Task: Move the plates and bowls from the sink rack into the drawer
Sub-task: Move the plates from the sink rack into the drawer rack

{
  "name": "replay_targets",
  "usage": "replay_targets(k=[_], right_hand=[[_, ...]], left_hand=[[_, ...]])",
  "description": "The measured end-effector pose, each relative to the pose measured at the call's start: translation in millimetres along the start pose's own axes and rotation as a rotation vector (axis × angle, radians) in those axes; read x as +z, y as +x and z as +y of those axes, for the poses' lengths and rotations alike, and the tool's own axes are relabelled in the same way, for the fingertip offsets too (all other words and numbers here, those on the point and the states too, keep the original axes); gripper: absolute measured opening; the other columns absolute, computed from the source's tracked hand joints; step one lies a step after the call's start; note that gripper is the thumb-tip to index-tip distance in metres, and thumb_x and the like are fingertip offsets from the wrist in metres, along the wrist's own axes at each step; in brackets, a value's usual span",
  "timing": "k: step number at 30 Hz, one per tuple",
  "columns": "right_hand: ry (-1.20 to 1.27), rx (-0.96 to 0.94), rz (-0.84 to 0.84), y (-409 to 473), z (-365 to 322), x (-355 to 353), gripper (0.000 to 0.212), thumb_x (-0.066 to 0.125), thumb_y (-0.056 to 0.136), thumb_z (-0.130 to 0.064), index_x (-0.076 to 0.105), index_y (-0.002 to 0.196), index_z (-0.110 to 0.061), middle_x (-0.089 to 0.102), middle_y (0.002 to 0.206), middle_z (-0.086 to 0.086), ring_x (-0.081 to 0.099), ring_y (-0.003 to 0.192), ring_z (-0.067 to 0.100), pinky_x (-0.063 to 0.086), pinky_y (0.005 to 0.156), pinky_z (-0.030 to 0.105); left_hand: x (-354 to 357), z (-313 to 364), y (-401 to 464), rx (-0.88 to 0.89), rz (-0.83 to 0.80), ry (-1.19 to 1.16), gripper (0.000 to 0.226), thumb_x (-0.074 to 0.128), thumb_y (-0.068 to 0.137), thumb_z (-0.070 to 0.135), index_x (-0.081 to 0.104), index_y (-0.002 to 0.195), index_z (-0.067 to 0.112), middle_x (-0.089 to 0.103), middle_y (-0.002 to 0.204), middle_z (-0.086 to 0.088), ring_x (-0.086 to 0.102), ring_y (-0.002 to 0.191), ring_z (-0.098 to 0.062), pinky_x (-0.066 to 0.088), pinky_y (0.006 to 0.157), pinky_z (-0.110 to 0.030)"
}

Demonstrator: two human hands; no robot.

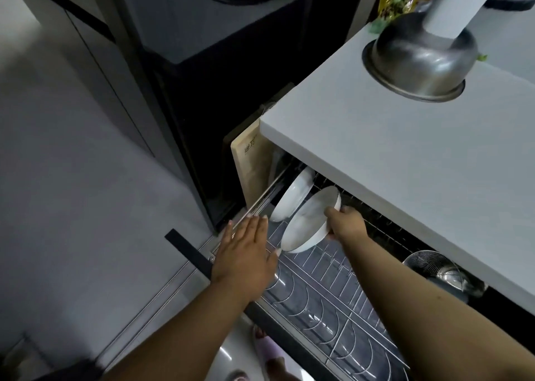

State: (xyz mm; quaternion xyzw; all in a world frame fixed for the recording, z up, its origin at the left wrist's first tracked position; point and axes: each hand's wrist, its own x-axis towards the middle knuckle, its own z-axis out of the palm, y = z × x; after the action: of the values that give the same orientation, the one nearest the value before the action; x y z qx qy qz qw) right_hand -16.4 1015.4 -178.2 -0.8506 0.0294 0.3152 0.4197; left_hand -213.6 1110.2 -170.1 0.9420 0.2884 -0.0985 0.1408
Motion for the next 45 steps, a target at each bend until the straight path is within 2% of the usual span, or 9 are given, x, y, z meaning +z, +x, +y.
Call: replay_targets(k=[6, 12, 15, 20, 24, 32, 36, 40, 45], right_hand=[[-0.073, 0.014, 0.004, 21, -7, 12, 0.046, 0.059, 0.069, -0.033, 0.061, 0.104, -0.004, 0.068, 0.093, 0.016, 0.067, 0.082, 0.034, 0.057, 0.079, 0.051], [-0.148, 0.022, 0.05, 38, -19, 21, 0.025, 0.053, 0.083, -0.031, 0.061, 0.082, -0.007, 0.066, 0.074, 0.011, 0.069, 0.081, 0.036, 0.055, 0.085, 0.047], [-0.228, 0.005, 0.021, 49, -24, 27, 0.034, 0.055, 0.085, -0.041, 0.063, 0.08, -0.009, 0.07, 0.085, 0.014, 0.068, 0.088, 0.033, 0.053, 0.089, 0.04], [-0.321, 0.015, -0.02, 59, -33, 38, 0.035, 0.05, 0.088, -0.042, 0.062, 0.08, -0.011, 0.07, 0.097, 0.014, 0.066, 0.093, 0.03, 0.05, 0.09, 0.034], [-0.348, 0.008, -0.028, 63, -40, 45, 0.039, 0.05, 0.09, -0.039, 0.053, 0.061, -0.014, 0.064, 0.084, 0.006, 0.065, 0.096, 0.029, 0.047, 0.097, 0.036], [-0.466, -0.038, -0.071, 78, -43, 57, 0.046, 0.042, 0.094, -0.05, 0.064, 0.103, -0.011, 0.064, 0.118, 0.012, 0.06, 0.11, 0.031, 0.047, 0.1, 0.041], [-0.474, -0.002, -0.059, 72, -40, 55, 0.054, 0.039, 0.093, -0.056, 0.059, 0.082, -0.007, 0.066, 0.112, 0.016, 0.062, 0.106, 0.033, 0.046, 0.098, 0.038], [-0.369, -0.017, -0.101, 53, -21, 45, 0.069, 0.053, 0.088, -0.055, 0.046, 0.132, -0.002, 0.064, 0.115, 0.019, 0.064, 0.101, 0.034, 0.051, 0.09, 0.04], [-0.447, -0.118, -0.193, 10, 2, 21, 0.053, 0.052, 0.09, -0.052, 0.057, 0.113, -0.004, 0.065, 0.113, 0.019, 0.058, 0.088, 0.023, 0.05, 0.085, 0.036]], left_hand=[[-2, -2, -1, 0.003, 0.028, -0.061, 0.072, 0.021, 0.096, 0.056, -0.001, 0.153, 0.017, 0.007, 0.161, -0.002, 0.004, 0.148, -0.015, 0.0, 0.121, -0.041], [0, -3, -1, 0.007, 0.039, -0.086, 0.077, 0.011, 0.09, 0.06, 0.001, 0.153, 0.017, 0.015, 0.16, -0.004, 0.01, 0.147, -0.016, 0.001, 0.121, -0.038], [2, -4, 0, 0.007, 0.046, -0.088, 0.086, 0.003, 0.08, 0.061, 0.005, 0.153, 0.016, 0.02, 0.159, -0.005, 0.015, 0.146, -0.017, 0.003, 0.12, -0.037], [8, -6, 2, -0.003, 0.046, -0.131, 0.084, 0.016, 0.082, 0.061, 0.013, 0.153, 0.015, 0.031, 0.155, -0.006, 0.026, 0.142, -0.019, 0.016, 0.119, -0.039], [8, -6, 2, -0.011, 0.043, -0.143, 0.086, 0.014, 0.08, 0.062, 0.011, 0.153, 0.017, 0.031, 0.155, -0.005, 0.025, 0.143, -0.019, 0.021, 0.117, -0.038], [5, -5, 0, -0.02, 0.082, -0.168, 0.086, 0.017, 0.078, 0.061, 0.019, 0.152, 0.016, 0.044, 0.146, -0.004, 0.039, 0.134, -0.019, 0.033, 0.107, -0.034], [3, -4, 0, -0.041, 0.098, -0.187, 0.086, 0.019, 0.077, 0.06, 0.024, 0.15, 0.014, 0.052, 0.138, -0.006, 0.045, 0.126, -0.02, 0.04, 0.102, -0.035], [0, -2, 1, -0.055, 0.047, -0.191, 0.076, 0.034, 0.088, 0.055, 0.015, 0.151, 0.016, 0.043, 0.143, -0.003, 0.037, 0.13, -0.018, 0.037, 0.103, -0.032], [-9, 1, -1, -0.067, -0.012, -0.197, 0.066, 0.041, 0.093, 0.047, 0.022, 0.148, 0.018, 0.045, 0.141, -0.004, 0.04, 0.127, -0.019, 0.041, 0.099, -0.033]])
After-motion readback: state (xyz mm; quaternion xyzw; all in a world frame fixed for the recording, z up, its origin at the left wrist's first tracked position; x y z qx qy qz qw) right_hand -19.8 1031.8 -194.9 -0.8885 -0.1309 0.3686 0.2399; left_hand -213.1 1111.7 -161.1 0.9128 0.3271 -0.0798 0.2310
